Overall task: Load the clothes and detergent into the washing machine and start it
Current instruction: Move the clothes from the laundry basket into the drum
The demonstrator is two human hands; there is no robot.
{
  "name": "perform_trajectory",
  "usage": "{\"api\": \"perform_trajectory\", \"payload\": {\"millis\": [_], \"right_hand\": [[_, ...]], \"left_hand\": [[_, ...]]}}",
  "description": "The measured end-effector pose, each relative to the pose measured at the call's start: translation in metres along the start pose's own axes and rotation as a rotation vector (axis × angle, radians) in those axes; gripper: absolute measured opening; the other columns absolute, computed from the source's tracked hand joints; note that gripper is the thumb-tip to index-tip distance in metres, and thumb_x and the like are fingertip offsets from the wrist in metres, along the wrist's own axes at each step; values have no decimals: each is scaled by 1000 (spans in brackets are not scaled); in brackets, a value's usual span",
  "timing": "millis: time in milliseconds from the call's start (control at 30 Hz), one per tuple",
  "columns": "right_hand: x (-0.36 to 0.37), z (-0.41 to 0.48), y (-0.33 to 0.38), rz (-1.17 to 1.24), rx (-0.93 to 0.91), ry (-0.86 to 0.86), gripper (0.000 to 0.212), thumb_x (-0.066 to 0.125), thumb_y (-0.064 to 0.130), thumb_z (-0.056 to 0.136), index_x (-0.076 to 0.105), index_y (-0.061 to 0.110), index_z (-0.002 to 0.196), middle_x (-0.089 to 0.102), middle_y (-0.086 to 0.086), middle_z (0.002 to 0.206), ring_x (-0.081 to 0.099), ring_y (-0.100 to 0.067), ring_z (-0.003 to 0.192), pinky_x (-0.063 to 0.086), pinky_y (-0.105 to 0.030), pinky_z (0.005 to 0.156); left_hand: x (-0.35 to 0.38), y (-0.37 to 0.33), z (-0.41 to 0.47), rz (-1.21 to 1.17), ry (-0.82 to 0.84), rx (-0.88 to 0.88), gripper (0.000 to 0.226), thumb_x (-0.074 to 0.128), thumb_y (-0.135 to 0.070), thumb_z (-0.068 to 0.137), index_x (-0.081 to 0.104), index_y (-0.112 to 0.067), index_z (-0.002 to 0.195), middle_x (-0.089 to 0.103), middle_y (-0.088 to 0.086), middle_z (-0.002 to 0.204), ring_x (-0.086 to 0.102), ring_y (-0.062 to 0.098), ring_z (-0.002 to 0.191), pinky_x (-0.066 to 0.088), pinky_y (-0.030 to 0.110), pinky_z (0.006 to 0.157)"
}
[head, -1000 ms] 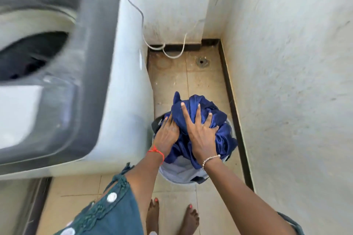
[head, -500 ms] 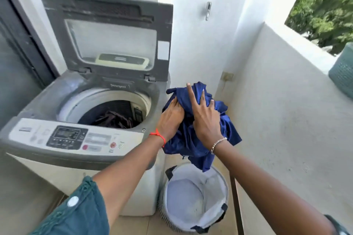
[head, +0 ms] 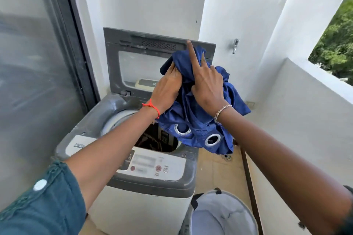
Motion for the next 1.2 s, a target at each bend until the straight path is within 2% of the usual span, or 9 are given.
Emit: {"api": "perform_trajectory", "payload": {"millis": [200,333,400,500,600,733,833,967,1200], "right_hand": [[36,46,89,104,-5,-9,104,41,-17,68,-7,30,148,42,-21,141,39,-26,59,9,-26,42],[91,54,130,113,-15,54,105,41,-16,67,-8,31,147,40,-19,142,41,-27,59,16,-27,42],[124,50,142,132,-10,114,105,41,-15,67,-9,32,147,37,-17,145,45,-27,61,26,-31,46],[175,41,152,175,9,197,106,42,-15,67,-9,34,147,33,-15,148,52,-32,72,29,-33,50],[228,27,149,199,27,282,106,43,-15,67,-8,33,147,25,-14,153,55,-38,81,31,-34,51],[296,-1,135,245,52,404,106,47,-13,65,-2,29,149,28,-13,152,54,-39,84,34,-35,52],[349,-19,124,253,58,501,105,50,-11,65,-1,28,149,28,-13,152,54,-39,88,38,-37,55],[418,-33,117,259,58,632,103,50,-9,68,-5,27,149,23,-12,154,55,-40,92,39,-37,60],[523,-69,127,405,106,884,102,45,-15,71,-8,23,149,44,-22,137,58,-38,81,32,-35,59]], "left_hand": [[-43,101,-6,-1,-2,-35,55,40,3,90,29,-3,144,30,17,151,38,33,132,49,45,86],[-31,160,-33,-49,73,-96,56,42,-1,93,24,-5,146,28,13,152,34,27,136,43,30,93],[-16,180,-48,-63,119,-121,54,43,2,92,28,-1,144,34,17,149,34,27,137,40,33,103],[15,210,-69,102,203,-162,54,34,2,95,14,6,145,22,22,153,20,30,143,13,32,117],[61,232,-91,182,341,-174,57,24,1,96,-2,2,147,3,18,157,4,26,146,-6,27,116],[127,255,-121,160,486,-138,60,23,7,91,0,5,146,4,22,156,5,32,146,-1,33,119],[169,272,-139,-62,630,-195,73,34,14,83,3,0,147,0,16,157,2,24,147,0,24,118],[220,303,-160,-129,779,-327,85,37,21,76,1,-3,148,0,13,158,4,20,146,2,18,114],[288,359,-213,-40,1142,-488,76,40,15,82,5,0,148,12,17,155,19,28,144,20,38,116]]}}
Point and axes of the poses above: each hand's wrist, its own z-axis towards the middle knuckle, its own x-axis out of the palm, y = z × x, the point moved 10 cm from there along z, towards the middle knuckle
